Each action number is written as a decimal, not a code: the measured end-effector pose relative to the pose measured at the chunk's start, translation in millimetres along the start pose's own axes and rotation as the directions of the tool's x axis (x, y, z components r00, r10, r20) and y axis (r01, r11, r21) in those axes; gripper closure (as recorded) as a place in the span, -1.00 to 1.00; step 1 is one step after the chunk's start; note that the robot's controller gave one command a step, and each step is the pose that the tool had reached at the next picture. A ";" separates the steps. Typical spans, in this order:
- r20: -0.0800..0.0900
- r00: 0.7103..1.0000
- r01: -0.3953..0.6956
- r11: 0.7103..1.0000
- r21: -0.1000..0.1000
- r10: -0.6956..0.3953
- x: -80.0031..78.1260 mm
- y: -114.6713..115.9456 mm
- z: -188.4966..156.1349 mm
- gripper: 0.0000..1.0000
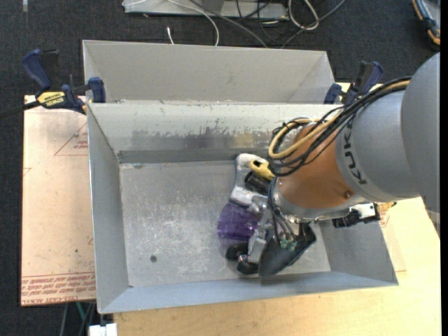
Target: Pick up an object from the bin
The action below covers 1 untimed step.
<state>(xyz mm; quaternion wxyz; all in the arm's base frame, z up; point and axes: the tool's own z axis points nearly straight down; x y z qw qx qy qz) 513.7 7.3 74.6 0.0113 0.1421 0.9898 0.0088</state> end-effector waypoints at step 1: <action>0.000 1.000 0.000 1.000 0.000 0.000 0.0 0.0 0.0 1.00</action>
Offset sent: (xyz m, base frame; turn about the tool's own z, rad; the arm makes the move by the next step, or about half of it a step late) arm -0.0204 -0.0105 -0.0046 0.0218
